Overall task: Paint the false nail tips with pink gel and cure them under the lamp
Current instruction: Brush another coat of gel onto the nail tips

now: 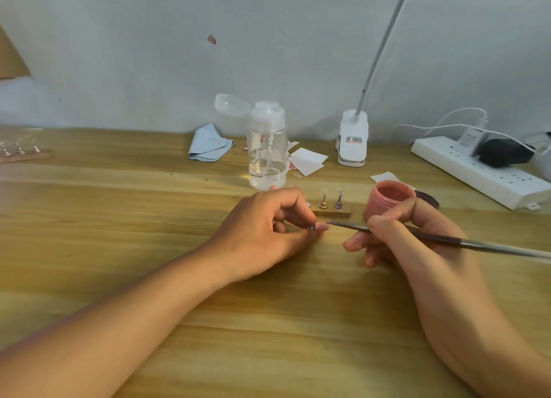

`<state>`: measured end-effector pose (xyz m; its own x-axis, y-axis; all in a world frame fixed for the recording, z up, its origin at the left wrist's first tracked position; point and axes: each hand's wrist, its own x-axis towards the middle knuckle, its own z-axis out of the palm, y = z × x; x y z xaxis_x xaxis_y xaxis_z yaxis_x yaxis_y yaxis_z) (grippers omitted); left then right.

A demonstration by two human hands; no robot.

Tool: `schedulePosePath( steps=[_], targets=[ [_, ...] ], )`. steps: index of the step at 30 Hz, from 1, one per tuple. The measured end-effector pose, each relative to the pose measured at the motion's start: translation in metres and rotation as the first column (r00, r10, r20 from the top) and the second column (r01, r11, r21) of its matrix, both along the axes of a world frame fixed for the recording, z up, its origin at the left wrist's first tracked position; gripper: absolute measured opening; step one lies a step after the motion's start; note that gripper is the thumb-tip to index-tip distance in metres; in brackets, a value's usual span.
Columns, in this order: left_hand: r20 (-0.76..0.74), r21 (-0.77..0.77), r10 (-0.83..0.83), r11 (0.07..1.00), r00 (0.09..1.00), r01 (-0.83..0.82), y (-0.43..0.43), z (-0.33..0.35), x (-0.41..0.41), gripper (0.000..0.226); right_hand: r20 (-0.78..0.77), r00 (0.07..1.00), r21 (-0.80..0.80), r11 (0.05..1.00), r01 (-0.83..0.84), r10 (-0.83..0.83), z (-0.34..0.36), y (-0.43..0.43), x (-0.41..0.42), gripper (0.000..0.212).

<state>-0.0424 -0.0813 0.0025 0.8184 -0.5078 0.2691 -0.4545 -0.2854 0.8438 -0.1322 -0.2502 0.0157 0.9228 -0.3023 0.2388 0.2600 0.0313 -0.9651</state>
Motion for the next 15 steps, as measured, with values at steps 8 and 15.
schedulePosePath(
  steps=[8,15],
  targets=[
    [-0.011,0.005,-0.004,1.000,1.000,0.004,0.0003,-0.0008,0.0009,0.016,-0.001,1.000,-0.021,1.000,-0.010,0.010,-0.0016,0.0008,0.0007,0.018],
    [-0.006,0.008,-0.010,1.000,1.000,0.011,0.0005,-0.0010,0.0015,0.021,0.007,1.000,-0.026,0.999,-0.021,0.021,-0.0006,0.0020,0.0004,0.019]
  ],
)
